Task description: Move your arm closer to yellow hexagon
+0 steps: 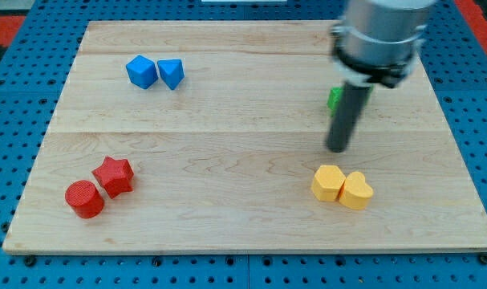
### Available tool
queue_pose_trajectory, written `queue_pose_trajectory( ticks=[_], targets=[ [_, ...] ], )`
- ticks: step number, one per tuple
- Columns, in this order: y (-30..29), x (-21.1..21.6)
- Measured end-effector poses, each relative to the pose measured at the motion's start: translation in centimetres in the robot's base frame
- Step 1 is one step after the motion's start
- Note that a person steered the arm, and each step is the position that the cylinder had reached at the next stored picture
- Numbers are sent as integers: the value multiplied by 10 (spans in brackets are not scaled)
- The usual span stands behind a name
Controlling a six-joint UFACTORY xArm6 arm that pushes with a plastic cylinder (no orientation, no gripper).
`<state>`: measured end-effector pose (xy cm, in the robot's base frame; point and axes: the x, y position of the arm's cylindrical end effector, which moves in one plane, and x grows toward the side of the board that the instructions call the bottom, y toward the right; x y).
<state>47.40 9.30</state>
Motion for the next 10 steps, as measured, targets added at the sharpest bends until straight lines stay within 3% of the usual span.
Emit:
queue_pose_trajectory(
  ticks=[2,5,7,10],
  targets=[
    [-110,-10],
    [-130,-10],
    [-132,19],
    [-3,23]
  ],
)
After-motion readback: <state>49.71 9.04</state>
